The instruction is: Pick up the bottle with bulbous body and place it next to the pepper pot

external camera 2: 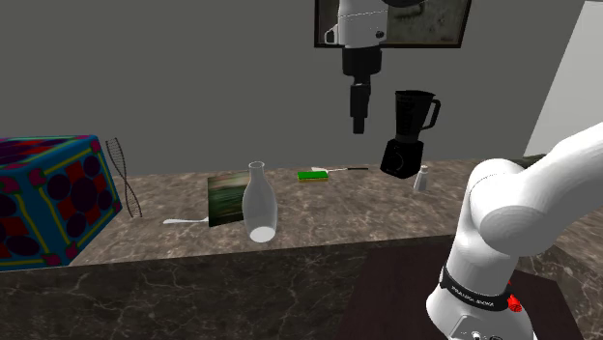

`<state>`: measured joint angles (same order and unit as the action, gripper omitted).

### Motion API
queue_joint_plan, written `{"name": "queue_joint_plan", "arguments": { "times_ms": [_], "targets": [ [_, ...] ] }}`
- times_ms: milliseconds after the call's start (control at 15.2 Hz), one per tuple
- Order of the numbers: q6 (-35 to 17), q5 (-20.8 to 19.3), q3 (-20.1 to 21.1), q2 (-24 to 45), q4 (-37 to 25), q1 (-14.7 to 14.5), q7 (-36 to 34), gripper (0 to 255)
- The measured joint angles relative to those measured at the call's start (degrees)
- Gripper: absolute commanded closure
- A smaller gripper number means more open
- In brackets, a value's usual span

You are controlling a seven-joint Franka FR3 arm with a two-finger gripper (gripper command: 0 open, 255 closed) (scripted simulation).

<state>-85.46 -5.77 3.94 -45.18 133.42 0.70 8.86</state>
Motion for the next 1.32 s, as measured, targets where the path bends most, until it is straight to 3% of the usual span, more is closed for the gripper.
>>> {"name": "queue_joint_plan", "arguments": {
  "times_ms": [132, 660, 1320],
  "targets": [
    [-0.79, 0.18, 0.07, 0.98, -0.15, -0.02, -0.19, 0],
    [-11.66, 1.43, -0.91, 15.66, -3.82, 0.25, -0.25, 0],
    [-20.66, 3.85, -0.86, 37.61, -16.63, -0.07, -0.51, 0]
  ]
}}
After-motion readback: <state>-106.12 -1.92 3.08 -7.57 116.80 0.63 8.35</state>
